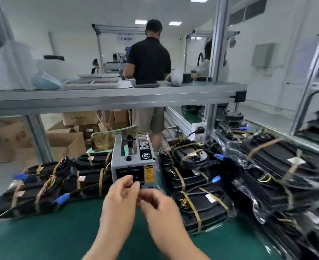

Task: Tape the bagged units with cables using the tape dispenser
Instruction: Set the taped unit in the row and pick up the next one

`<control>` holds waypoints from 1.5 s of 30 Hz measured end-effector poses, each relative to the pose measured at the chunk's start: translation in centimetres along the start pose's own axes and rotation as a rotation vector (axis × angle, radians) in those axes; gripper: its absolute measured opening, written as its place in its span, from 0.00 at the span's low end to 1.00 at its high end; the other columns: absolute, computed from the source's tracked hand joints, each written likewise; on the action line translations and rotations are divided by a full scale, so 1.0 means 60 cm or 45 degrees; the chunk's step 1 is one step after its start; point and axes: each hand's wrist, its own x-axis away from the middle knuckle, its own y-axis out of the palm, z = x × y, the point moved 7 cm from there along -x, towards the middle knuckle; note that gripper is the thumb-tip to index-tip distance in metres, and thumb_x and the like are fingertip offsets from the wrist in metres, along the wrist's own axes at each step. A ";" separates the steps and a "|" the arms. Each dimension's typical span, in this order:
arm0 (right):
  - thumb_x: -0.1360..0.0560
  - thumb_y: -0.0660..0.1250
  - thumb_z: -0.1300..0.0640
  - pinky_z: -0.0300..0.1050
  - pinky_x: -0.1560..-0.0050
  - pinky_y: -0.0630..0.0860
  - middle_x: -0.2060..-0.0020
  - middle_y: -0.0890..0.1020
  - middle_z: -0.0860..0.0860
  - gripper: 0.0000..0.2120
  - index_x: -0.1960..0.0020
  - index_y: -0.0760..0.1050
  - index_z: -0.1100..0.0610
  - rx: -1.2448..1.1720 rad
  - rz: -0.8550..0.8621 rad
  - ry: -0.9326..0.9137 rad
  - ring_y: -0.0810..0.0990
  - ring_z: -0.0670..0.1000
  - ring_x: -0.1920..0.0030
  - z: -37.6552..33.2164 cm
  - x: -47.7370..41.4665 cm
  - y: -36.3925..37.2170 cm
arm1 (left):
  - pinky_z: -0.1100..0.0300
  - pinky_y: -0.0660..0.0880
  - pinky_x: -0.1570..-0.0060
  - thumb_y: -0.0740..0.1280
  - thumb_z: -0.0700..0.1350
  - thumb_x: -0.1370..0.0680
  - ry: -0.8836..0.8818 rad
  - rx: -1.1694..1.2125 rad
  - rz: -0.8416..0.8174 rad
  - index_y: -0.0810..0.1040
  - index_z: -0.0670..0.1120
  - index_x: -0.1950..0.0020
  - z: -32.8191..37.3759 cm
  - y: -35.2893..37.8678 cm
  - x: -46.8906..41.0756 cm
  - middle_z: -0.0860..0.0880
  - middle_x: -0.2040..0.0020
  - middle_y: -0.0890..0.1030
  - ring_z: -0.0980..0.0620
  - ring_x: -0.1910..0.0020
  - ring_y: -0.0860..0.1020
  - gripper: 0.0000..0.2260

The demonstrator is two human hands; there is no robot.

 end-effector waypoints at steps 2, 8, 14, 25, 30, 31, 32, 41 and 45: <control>0.22 0.67 0.60 0.33 0.49 0.75 0.50 0.84 0.41 0.11 0.46 0.80 0.46 -0.039 0.231 0.008 0.81 0.41 0.49 0.010 -0.016 -0.090 | 0.58 0.76 0.45 0.66 0.48 0.20 -0.089 0.190 -0.163 0.78 0.53 0.41 0.025 0.080 0.008 0.57 0.47 0.81 0.59 0.48 0.79 0.08; 0.20 0.69 0.57 0.50 0.35 0.72 0.36 0.77 0.60 0.21 0.31 0.71 0.64 -0.675 0.587 0.409 0.77 0.56 0.41 0.080 -0.120 -0.261 | 0.53 0.75 0.47 0.63 0.49 0.17 -0.599 0.677 -0.498 0.72 0.43 0.32 0.092 0.259 -0.031 0.44 0.35 0.76 0.47 0.40 0.77 0.16; 0.22 0.71 0.53 0.53 0.47 0.80 0.47 0.83 0.62 0.21 0.36 0.76 0.67 -0.912 0.476 0.527 0.83 0.61 0.49 0.111 -0.226 -0.268 | 0.45 0.66 0.30 0.64 0.52 0.18 -0.805 0.740 -0.478 0.63 0.44 0.23 0.085 0.336 -0.082 0.42 0.23 0.64 0.43 0.25 0.64 0.26; 0.34 0.78 0.58 0.56 0.55 0.83 0.51 0.84 0.64 0.22 0.44 0.78 0.67 -0.721 0.651 0.587 0.85 0.62 0.56 0.129 -0.254 -0.278 | 0.52 0.74 0.48 0.60 0.49 0.17 -0.346 0.119 -0.435 0.79 0.39 0.39 0.088 0.333 -0.090 0.44 0.50 0.77 0.46 0.52 0.74 0.16; 0.27 0.66 0.66 0.46 0.65 0.79 0.59 0.81 0.60 0.07 0.50 0.76 0.64 -1.031 0.441 0.437 0.81 0.58 0.61 0.089 -0.188 -0.261 | 0.54 0.75 0.41 0.63 0.52 0.19 -0.212 0.108 -0.482 0.81 0.52 0.48 0.107 0.280 -0.021 0.52 0.49 0.82 0.54 0.49 0.78 0.08; 0.27 0.66 0.67 0.45 0.66 0.79 0.61 0.81 0.59 0.05 0.51 0.75 0.63 -0.997 0.418 0.361 0.81 0.56 0.62 0.077 -0.169 -0.263 | 0.53 0.75 0.39 0.64 0.52 0.19 -0.177 0.111 -0.483 0.80 0.54 0.48 0.112 0.264 -0.003 0.54 0.48 0.82 0.57 0.48 0.78 0.07; 0.27 0.67 0.67 0.45 0.67 0.80 0.63 0.81 0.58 0.05 0.52 0.74 0.62 -0.944 0.404 0.276 0.81 0.55 0.64 0.063 -0.147 -0.267 | 0.54 0.75 0.38 0.64 0.53 0.20 -0.143 0.109 -0.478 0.81 0.56 0.48 0.117 0.247 0.016 0.56 0.48 0.83 0.59 0.47 0.79 0.06; 0.38 0.74 0.54 0.41 0.54 0.82 0.57 0.88 0.46 0.15 0.51 0.84 0.48 -0.173 0.075 -0.308 0.86 0.47 0.56 -0.087 0.037 -0.244 | 0.73 0.74 0.59 0.72 0.40 0.24 0.020 0.201 -0.461 0.85 0.54 0.51 0.138 0.101 0.177 0.59 0.56 0.86 0.62 0.57 0.83 0.08; 0.43 0.75 0.43 0.37 0.49 0.79 0.55 0.85 0.38 0.23 0.49 0.82 0.44 0.337 -0.129 -0.279 0.84 0.38 0.55 -0.091 0.067 -0.194 | 0.66 0.77 0.60 0.73 0.44 0.31 -0.037 0.238 -0.481 0.87 0.56 0.57 0.113 0.045 0.215 0.47 0.60 0.86 0.51 0.60 0.85 0.07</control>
